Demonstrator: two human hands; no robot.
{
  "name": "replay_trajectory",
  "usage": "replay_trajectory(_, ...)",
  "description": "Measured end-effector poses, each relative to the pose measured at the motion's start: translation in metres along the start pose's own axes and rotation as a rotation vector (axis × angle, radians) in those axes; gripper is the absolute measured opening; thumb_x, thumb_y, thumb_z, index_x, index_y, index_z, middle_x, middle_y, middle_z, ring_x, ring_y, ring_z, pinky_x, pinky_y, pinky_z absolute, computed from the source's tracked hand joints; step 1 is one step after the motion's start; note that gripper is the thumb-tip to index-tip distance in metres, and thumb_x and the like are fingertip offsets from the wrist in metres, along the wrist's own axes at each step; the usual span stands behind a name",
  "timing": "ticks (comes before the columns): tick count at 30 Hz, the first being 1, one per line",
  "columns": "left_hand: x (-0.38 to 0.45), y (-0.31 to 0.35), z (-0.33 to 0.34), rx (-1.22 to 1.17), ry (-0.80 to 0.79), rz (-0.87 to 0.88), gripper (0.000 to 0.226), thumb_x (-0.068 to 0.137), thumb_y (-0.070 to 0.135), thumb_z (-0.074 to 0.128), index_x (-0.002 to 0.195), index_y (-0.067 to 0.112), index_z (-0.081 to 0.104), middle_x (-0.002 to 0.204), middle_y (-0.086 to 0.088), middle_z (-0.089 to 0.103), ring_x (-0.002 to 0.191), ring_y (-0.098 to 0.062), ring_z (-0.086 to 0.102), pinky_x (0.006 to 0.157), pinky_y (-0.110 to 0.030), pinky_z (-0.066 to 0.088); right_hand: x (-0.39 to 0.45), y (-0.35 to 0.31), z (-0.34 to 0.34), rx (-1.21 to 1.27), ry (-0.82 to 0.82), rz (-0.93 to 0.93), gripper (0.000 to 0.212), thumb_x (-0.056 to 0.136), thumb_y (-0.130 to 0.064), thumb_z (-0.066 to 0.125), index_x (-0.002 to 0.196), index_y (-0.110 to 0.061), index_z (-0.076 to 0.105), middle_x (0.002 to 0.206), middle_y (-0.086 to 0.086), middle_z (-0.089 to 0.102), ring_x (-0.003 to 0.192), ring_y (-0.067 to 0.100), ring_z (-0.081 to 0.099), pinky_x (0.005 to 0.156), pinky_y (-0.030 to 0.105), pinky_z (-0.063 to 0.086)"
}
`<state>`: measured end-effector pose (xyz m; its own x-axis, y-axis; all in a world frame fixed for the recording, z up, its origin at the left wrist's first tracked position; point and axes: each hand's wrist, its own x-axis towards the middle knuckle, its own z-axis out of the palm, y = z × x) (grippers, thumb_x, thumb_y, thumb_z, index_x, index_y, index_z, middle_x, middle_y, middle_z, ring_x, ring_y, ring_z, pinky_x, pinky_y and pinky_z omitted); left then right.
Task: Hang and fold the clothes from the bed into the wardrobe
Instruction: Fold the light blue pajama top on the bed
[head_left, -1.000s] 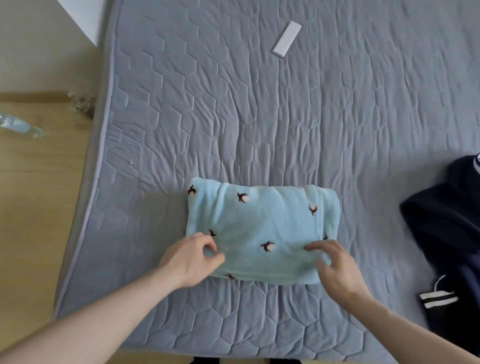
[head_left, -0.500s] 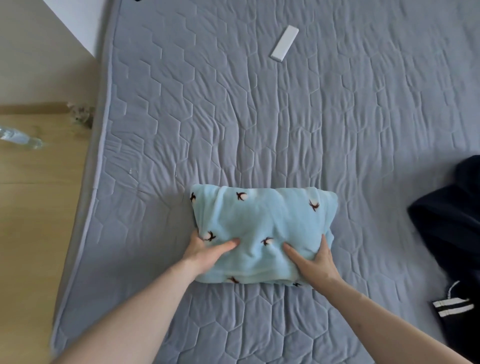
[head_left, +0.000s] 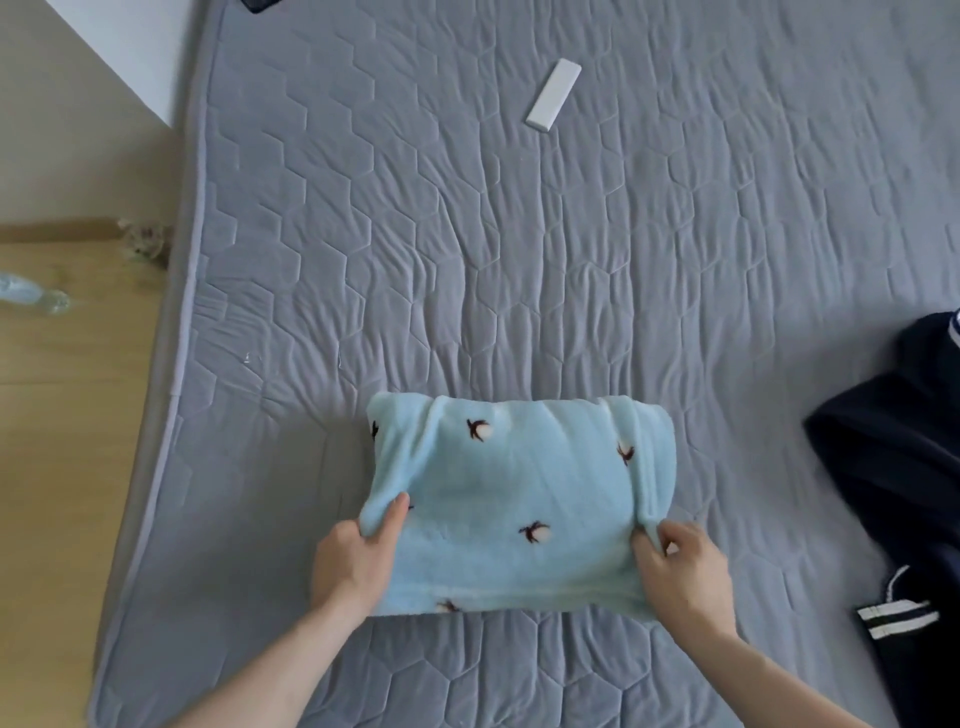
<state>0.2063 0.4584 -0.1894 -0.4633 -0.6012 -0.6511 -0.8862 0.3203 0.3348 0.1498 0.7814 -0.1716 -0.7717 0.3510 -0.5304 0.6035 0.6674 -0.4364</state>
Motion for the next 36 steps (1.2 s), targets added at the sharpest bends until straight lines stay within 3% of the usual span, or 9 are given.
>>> replay_trajectory(4, 0.01, -0.001, 0.014, 0.042, -0.115, 0.037, 0.045, 0.087, 0.054, 0.071, 0.104, 0.013, 0.061, 0.104, -0.007, 0.069, 0.1, -0.032, 0.066, 0.082, -0.039, 0.052, 0.004, -0.014, 0.017, 0.036, -0.15, 0.171, 0.01, 0.092, -0.024, 0.061, 0.094, -0.018, 0.055, 0.102, 0.006, 0.058, 0.076, 0.02, 0.052, 0.067, 0.038, 0.041)
replay_trajectory(7, 0.016, 0.015, 0.021, -0.214, -0.143, -0.068, 0.046, 0.082, 0.031, 0.078, 0.108, 0.014, 0.045, 0.104, -0.003, 0.061, 0.093, -0.023, 0.062, 0.076, -0.035, 0.047, 0.011, -0.021, 0.023, 0.118, -0.222, 0.21, 0.068, 0.086, -0.013, 0.056, 0.147, -0.03, 0.033, 0.147, 0.009, 0.038, 0.115, 0.033, 0.051, 0.085, 0.039, 0.041)
replay_trajectory(9, 0.019, 0.024, 0.024, -0.349, -0.16, -0.12, 0.056, 0.073, 0.023, 0.079, 0.115, 0.016, 0.042, 0.106, -0.003, 0.061, 0.087, -0.016, 0.06, 0.067, -0.031, 0.045, 0.013, -0.029, 0.022, 0.114, -0.245, 0.159, 0.092, 0.079, -0.008, 0.055, 0.156, -0.043, 0.017, 0.156, 0.004, 0.028, 0.129, 0.036, 0.046, 0.091, 0.044, 0.042)
replay_trajectory(14, 0.031, 0.031, 0.018, -0.623, -0.325, -0.181, 0.093, 0.054, 0.061, 0.084, 0.132, 0.022, 0.052, 0.117, -0.005, 0.07, 0.101, -0.025, 0.071, 0.087, -0.047, 0.059, 0.022, -0.036, 0.019, 0.27, -0.382, 0.156, 0.084, 0.077, -0.017, 0.049, 0.152, -0.052, 0.031, 0.149, 0.0, 0.048, 0.132, 0.029, 0.048, 0.113, 0.054, 0.039)
replay_trajectory(17, 0.031, 0.038, 0.011, -0.528, -0.286, -0.044, 0.102, 0.041, 0.088, 0.077, 0.124, 0.034, 0.054, 0.11, 0.012, 0.071, 0.095, -0.009, 0.072, 0.076, -0.029, 0.058, 0.025, -0.039, 0.015, 0.414, -0.4, 0.159, 0.074, 0.074, -0.055, 0.055, 0.146, -0.055, 0.039, 0.149, -0.006, 0.051, 0.136, 0.026, 0.048, 0.115, 0.054, 0.038)
replay_trajectory(20, 0.032, 0.049, 0.014, -0.481, -0.232, 0.078, 0.114, 0.033, 0.09, 0.078, 0.129, 0.037, 0.05, 0.114, 0.02, 0.068, 0.102, -0.002, 0.067, 0.078, -0.019, 0.052, 0.03, -0.039, 0.018, 0.349, -0.316, 0.113, 0.113, 0.057, -0.091, 0.063, 0.156, -0.049, 0.024, 0.161, -0.003, 0.033, 0.148, 0.027, 0.035, 0.121, 0.056, 0.029)
replay_trajectory(22, 0.031, 0.056, 0.019, -0.473, -0.248, 0.092, 0.124, 0.037, 0.085, 0.082, 0.143, 0.038, 0.038, 0.123, 0.021, 0.061, 0.107, -0.001, 0.061, 0.087, -0.025, 0.047, 0.035, -0.037, 0.023, 0.391, -0.305, 0.07, 0.123, 0.051, -0.088, 0.074, 0.155, -0.048, 0.023, 0.157, -0.004, 0.038, 0.143, 0.023, 0.042, 0.119, 0.053, 0.035)
replay_trajectory(27, 0.023, 0.049, 0.03, -0.41, -0.262, 0.083, 0.125, 0.039, 0.076, 0.088, 0.145, 0.039, 0.035, 0.113, 0.029, 0.057, 0.1, 0.002, 0.057, 0.093, -0.029, 0.044, 0.031, -0.014, 0.023, 0.353, -0.368, -0.081, 0.087, 0.06, -0.071, 0.083, 0.134, -0.065, 0.038, 0.117, -0.035, 0.064, 0.104, -0.008, 0.064, 0.085, 0.02, 0.047)
replay_trajectory(36, -0.075, 0.049, -0.021, -0.506, -0.202, 0.123, 0.085, 0.048, 0.065, 0.091, 0.123, 0.039, 0.06, 0.111, 0.014, 0.073, 0.102, -0.007, 0.07, 0.088, -0.033, 0.056, -0.023, -0.009, -0.056, 0.388, -0.536, -0.048, 0.07, 0.057, -0.073, 0.085, 0.119, -0.055, 0.057, 0.107, -0.027, 0.072, 0.091, -0.004, 0.071, 0.084, 0.028, 0.057)
